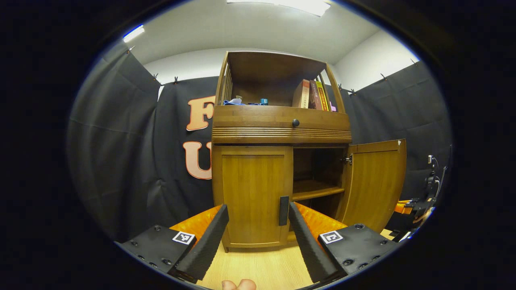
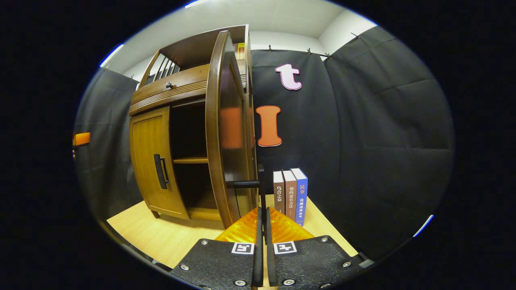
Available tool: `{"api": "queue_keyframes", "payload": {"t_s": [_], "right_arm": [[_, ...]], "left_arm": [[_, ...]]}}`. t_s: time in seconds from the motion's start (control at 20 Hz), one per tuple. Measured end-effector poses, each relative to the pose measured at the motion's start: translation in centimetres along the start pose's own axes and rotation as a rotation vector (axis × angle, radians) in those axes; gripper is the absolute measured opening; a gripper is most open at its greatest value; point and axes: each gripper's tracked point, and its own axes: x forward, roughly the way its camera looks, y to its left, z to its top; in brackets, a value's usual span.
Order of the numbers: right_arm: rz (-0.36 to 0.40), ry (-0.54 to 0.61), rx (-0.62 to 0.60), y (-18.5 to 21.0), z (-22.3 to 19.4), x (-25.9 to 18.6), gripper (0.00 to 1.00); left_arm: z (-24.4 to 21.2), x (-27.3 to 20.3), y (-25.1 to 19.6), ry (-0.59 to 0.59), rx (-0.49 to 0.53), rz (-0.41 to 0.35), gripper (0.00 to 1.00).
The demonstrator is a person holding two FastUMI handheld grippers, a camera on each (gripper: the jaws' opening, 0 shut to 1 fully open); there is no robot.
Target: Open the right door of the double-door shoe cabinet with the right hand, and open the left door with the left hand.
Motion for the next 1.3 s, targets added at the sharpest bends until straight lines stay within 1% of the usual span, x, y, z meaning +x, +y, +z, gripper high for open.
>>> {"api": "queue_keyframes", "payload": {"t_s": [0.1,0.15,0.2,0.25,0.3,0.4,0.45,0.5,0.55,0.7,0.75,0.8,0.85,0.9,0.95,1.0,1.1,1.15,1.2,1.25,1.3], "right_arm": [[-0.013,-0.002,0.013,-1.2,-0.1,-0.3,0.14],[-0.013,0.001,0.023,-1.6,-0.2,-0.4,0.04],[0.0,0.002,0.042,-1.5,-0.3,-0.9,0.03],[0.01,0.004,0.062,-1.4,-0.3,-0.9,0.0],[-0.001,0.009,0.065,-1.9,-0.4,-1.3,0.0],[-0.031,-0.003,0.045,-3.0,-0.3,-1.9,0.0],[-0.042,-0.01,0.04,-3.2,0.0,-2.3,0.13],[-0.05,-0.018,0.038,-3.4,0.2,-2.6,0.0],[-0.058,-0.026,0.036,-3.5,0.5,-3.1,0.0],[-0.08,-0.041,0.017,-3.7,1.0,-4.0,0.02],[-0.089,-0.046,0.01,-3.8,1.2,-4.3,0.16],[-0.093,-0.051,0.007,-3.8,1.4,-4.7,0.16],[-0.099,-0.053,0.007,-3.8,1.6,-5.2,0.02],[-0.109,-0.055,0.008,-3.8,1.8,-5.7,0.02],[-0.119,-0.061,0.007,-3.9,2.0,-5.9,0.16],[-0.128,-0.066,0.006,-3.9,2.3,-6.3,0.03],[-0.129,-0.075,0.011,-3.6,2.9,-7.1,0.03],[-0.126,-0.077,0.011,-3.3,2.8,-7.3,0.16],[-0.128,-0.079,0.004,-3.2,2.8,-7.5,0.06],[-0.131,-0.081,-0.003,-3.2,3.0,-7.6,0.05],[-0.134,-0.083,-0.006,-3.1,3.1,-7.7,0.0]], "left_arm": [[-0.2,0.3,-0.3,0.005,0.002,-0.002,0.95],[-0.4,0.3,-0.5,0.006,0.001,-0.004,0.95],[-0.3,0.5,-0.8,0.003,-0.001,-0.01,0.95],[-0.1,0.8,-1.2,-0.006,-0.006,-0.021,0.95],[0.0,1.0,-1.7,-0.011,-0.013,-0.032,0.95],[-0.5,1.6,-2.2,-0.013,-0.026,-0.05,0.95],[-0.8,2.0,-2.5,-0.008,-0.029,-0.055,0.95],[-1.2,2.5,-2.7,-0.002,-0.03,-0.058,0.95],[-1.7,3.0,-2.8,0.005,-0.027,-0.058,0.95],[-2.9,4.6,-3.4,0.012,-0.014,-0.052,0.96],[-3.3,5.4,-3.6,0.014,-0.005,-0.053,0.97],[-3.7,6.0,-3.7,0.017,0.004,-0.048,0.97],[-4.1,6.8,-3.8,0.018,0.013,-0.038,0.97],[-4.5,7.6,-3.8,0.019,0.016,-0.033,0.99],[-4.9,7.7,-4.0,0.023,0.012,-0.035,0.99],[-5.4,8.6,-4.5,0.029,0.004,-0.046,0.95],[-6.7,10.6,-5.2,0.045,-0.011,-0.064,0.96],[-7.3,11.5,-5.4,0.05,-0.018,-0.07,0.96],[-8.0,12.3,-5.6,0.054,-0.023,-0.072,0.96],[-8.5,13.2,-5.7,0.057,-0.027,-0.073,0.98],[-9.0,14.4,-6.0,0.059,-0.027,-0.082,0.96]]}}
